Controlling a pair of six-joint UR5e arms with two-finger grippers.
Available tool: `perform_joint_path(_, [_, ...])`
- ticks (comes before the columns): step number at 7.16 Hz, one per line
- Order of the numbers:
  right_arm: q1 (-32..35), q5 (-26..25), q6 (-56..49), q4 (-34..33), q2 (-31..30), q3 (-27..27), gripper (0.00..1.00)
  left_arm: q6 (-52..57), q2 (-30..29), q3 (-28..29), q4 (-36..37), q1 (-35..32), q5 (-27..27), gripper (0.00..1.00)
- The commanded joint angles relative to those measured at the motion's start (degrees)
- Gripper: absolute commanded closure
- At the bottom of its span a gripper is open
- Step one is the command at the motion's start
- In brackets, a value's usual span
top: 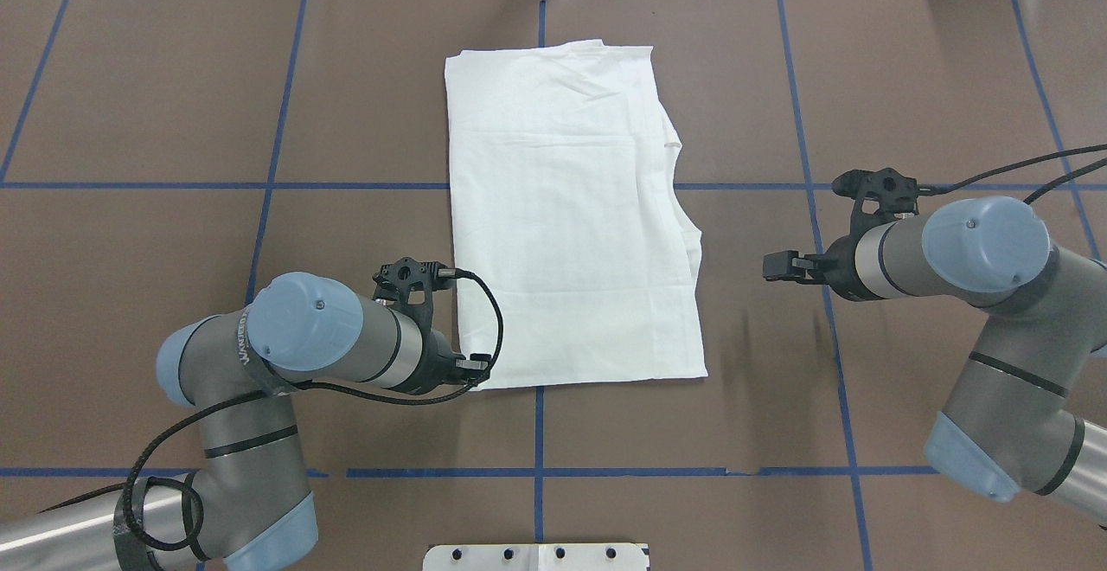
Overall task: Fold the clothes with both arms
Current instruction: 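Move the right gripper to the shirt's other near corner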
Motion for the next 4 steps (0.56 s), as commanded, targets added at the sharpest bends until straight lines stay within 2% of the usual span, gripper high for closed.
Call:
perform_joint_path(1, [-1.46, 0.07, 14.11, -15.36, 7.33, 4.42, 0.0, 0.0, -0.41, -0.07, 0.0, -0.07, -0.17, 1.0])
perform_joint_path(2, [-4.08, -0.02, 24.37, -22.77, 13.04, 4.8, 0.01, 0.0, -0.41, -0.07, -0.09, -0.07, -0.34, 1.0])
perform_joint_path(3, [-7.59, -0.37, 32.74, -26.06, 15.88, 4.37, 0.01, 0.0, -0.41, -0.15, -0.26, -0.07, -0.34, 1.0])
perform_joint_path(4, [-9.37, -1.07, 39.79, -26.27, 17.22, 4.27, 0.01, 0.0, -0.41, -0.5, -0.35, -0.07, -0.43, 1.0])
